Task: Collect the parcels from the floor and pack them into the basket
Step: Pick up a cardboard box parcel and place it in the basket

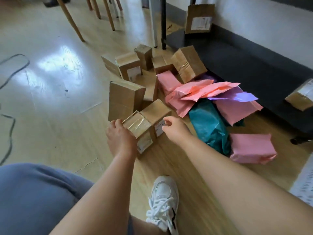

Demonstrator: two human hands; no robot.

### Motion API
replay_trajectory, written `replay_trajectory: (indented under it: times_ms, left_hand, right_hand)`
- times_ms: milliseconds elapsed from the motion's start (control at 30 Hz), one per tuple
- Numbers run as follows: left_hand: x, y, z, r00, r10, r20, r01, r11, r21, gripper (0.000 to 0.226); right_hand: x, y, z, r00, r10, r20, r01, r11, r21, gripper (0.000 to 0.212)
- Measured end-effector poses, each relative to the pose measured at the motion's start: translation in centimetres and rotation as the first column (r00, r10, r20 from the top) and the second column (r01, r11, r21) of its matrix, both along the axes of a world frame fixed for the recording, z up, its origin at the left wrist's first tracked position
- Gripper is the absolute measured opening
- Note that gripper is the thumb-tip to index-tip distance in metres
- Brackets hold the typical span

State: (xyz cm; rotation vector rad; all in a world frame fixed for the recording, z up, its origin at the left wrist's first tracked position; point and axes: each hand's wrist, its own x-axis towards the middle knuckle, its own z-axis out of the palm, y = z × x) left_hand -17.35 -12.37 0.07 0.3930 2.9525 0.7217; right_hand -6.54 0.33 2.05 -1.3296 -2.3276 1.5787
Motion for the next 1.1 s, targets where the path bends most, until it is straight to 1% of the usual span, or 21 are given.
replay_trajectory:
  times_ms: [100, 167, 233, 267, 333, 367, 400, 433, 467, 500, 533, 567, 600, 633, 733, 767, 833, 933, 1033, 1100]
  left_hand:
    - [-0.2, -0.8, -0.6, 0.969, 0.163, 0.186, -0.168, 0.986, 0.013, 0.053]
    - [-0.1, -0.7, -0.6, 0.903, 0.251, 0.348, -0.260, 0.965, -0.023, 0.062]
    - [-0.2, -0.3, -0.7, 0.820, 0.304, 0.485, -0.318, 0.946, -0.055, 0.064]
    - [-0.1, -0.2, -0.7, 0.782, 0.326, 0.532, -0.366, 0.930, -0.032, 0.061]
    - [-0.1, -0.1, -0.8, 0.750, 0.337, 0.569, -0.491, 0.860, 0.138, 0.049]
    - [0.0, -0.3, -0.5, 0.766, 0.309, 0.563, -0.446, 0.887, 0.119, 0.046]
    - [0.6, -0.7, -0.5, 0.804, 0.242, 0.544, -0.322, 0.945, 0.056, 0.043]
    - [1.0, -0.6, -0.2, 0.856, 0.159, 0.492, -0.145, 0.987, -0.066, 0.040]
    - [1.4, -0.3, 0.2, 0.870, 0.140, 0.472, -0.077, 0.986, -0.150, 0.038]
    - [1.2, -0.2, 0.1, 0.873, 0.103, 0.477, -0.049, 0.991, -0.124, 0.036]
    - [1.4, -0.3, 0.6, 0.836, 0.137, 0.532, -0.141, 0.989, -0.034, 0.034]
    - [1.3, -0.2, 1.1, 0.766, 0.193, 0.613, -0.289, 0.956, 0.060, 0.033]
    - [1.7, -0.4, 1.8, 0.698, 0.222, 0.681, -0.425, 0.894, 0.144, 0.033]
    - [2.1, -0.6, 2.2, 0.702, 0.218, 0.678, -0.462, 0.864, 0.201, 0.035]
    - [2.9, -0.7, 3.8, 0.711, 0.166, 0.683, -0.398, 0.896, 0.197, 0.036]
    - [3.1, -0.8, 4.0, 0.735, 0.169, 0.656, -0.374, 0.909, 0.184, 0.034]
    - [3.8, -1.0, 5.2, 0.755, 0.152, 0.638, -0.343, 0.921, 0.186, 0.027]
    - [5.3, -0.9, 6.7, 0.775, 0.085, 0.626, -0.311, 0.914, 0.261, 0.026]
    - [7.0, -0.3, 8.5, 0.789, -0.020, 0.614, -0.238, 0.912, 0.335, 0.031]
    - [8.2, 0.4, 9.6, 0.776, -0.128, 0.617, -0.170, 0.900, 0.401, 0.039]
  right_hand:
    - [-1.9, -1.4, -0.2, 0.998, 0.048, 0.051, -0.048, 0.999, -0.008, 0.051]
    - [-3.0, -2.1, -0.3, 0.994, 0.075, 0.084, -0.076, 0.997, -0.001, 0.055]
    - [-3.8, -2.8, -0.3, 0.985, 0.116, 0.124, -0.117, 0.993, -0.004, 0.057]
    - [-4.1, -3.1, -0.5, 0.980, 0.139, 0.140, -0.139, 0.990, -0.011, 0.057]
    - [-4.4, -3.5, -0.6, 0.974, 0.169, 0.150, -0.167, 0.986, -0.021, 0.054]
    - [-4.4, -3.8, -0.6, 0.973, 0.173, 0.154, -0.172, 0.985, -0.023, 0.054]
    - [-4.4, -4.0, -0.8, 0.973, 0.170, 0.154, -0.169, 0.985, -0.022, 0.055]
    - [-4.2, -4.0, -0.9, 0.975, 0.165, 0.151, -0.164, 0.986, -0.023, 0.057]
    - [-4.1, -4.1, -0.9, 0.974, 0.166, 0.154, -0.164, 0.986, -0.024, 0.058]
    - [-3.9, -4.1, -0.9, 0.972, 0.169, 0.160, -0.167, 0.986, -0.026, 0.058]
    - [-3.6, -4.0, -0.7, 0.972, 0.171, 0.162, -0.169, 0.985, -0.026, 0.056]
    - [-3.3, -3.9, -0.7, 0.973, 0.168, 0.161, -0.166, 0.986, -0.026, 0.055]
    - [-2.8, -3.7, -0.6, 0.974, 0.162, 0.158, -0.160, 0.987, -0.025, 0.054]
    - [-2.4, -3.5, -0.3, 0.976, 0.157, 0.153, -0.156, 0.988, -0.019, 0.053]
    - [-0.9, -2.9, 0.6, 0.984, 0.126, 0.123, -0.128, 0.992, 0.011, 0.044]
    - [-0.5, -2.7, 1.0, 0.988, 0.102, 0.116, -0.105, 0.994, 0.023, 0.039]
    - [0.6, -2.3, 2.1, 0.995, 0.037, 0.096, -0.044, 0.997, 0.066, 0.033]
    - [2.5, -1.8, 3.9, 0.996, -0.077, 0.049, 0.070, 0.989, 0.130, 0.035]
    - [4.6, -1.4, 5.4, 0.984, -0.177, -0.003, 0.176, 0.975, 0.136, 0.045]
    - [6.7, -0.9, 6.5, 0.973, -0.220, -0.066, 0.227, 0.967, 0.120, 0.037]
